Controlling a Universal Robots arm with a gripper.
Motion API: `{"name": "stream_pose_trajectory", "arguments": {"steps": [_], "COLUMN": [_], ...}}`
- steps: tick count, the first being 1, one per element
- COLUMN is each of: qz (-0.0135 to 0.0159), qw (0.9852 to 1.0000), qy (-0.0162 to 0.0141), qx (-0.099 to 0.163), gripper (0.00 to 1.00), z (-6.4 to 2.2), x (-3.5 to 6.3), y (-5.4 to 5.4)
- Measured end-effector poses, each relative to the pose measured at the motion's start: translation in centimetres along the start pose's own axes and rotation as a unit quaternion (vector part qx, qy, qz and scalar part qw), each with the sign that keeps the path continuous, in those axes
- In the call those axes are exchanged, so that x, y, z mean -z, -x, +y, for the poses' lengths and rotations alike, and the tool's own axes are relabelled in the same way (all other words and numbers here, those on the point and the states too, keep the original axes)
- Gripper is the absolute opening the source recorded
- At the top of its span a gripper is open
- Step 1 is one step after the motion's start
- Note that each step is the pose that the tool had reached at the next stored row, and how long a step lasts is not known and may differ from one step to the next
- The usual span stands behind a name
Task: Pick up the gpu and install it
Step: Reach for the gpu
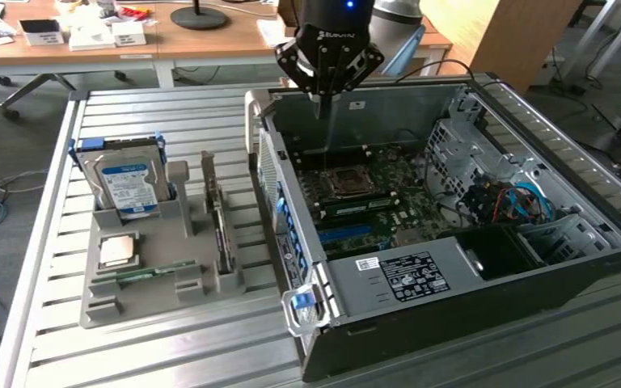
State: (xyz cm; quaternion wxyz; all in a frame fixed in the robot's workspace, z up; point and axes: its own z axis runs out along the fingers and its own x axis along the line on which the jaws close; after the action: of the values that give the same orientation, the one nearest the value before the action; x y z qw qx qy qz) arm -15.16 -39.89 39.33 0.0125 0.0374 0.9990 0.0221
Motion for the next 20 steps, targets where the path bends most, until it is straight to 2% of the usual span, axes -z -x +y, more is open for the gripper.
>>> {"name": "stream_pose_trajectory", "arguments": {"steps": [10, 20], "qz": [0.0, -0.0002], "qw": [1.0, 1.0], "qy": [0.0, 0.0], "qx": [0.0, 0.0], "gripper": [0.11, 0.11], "z": [-0.13, -0.31], "x": [0.05, 0.11], "y": [-1.8, -4.2]}}
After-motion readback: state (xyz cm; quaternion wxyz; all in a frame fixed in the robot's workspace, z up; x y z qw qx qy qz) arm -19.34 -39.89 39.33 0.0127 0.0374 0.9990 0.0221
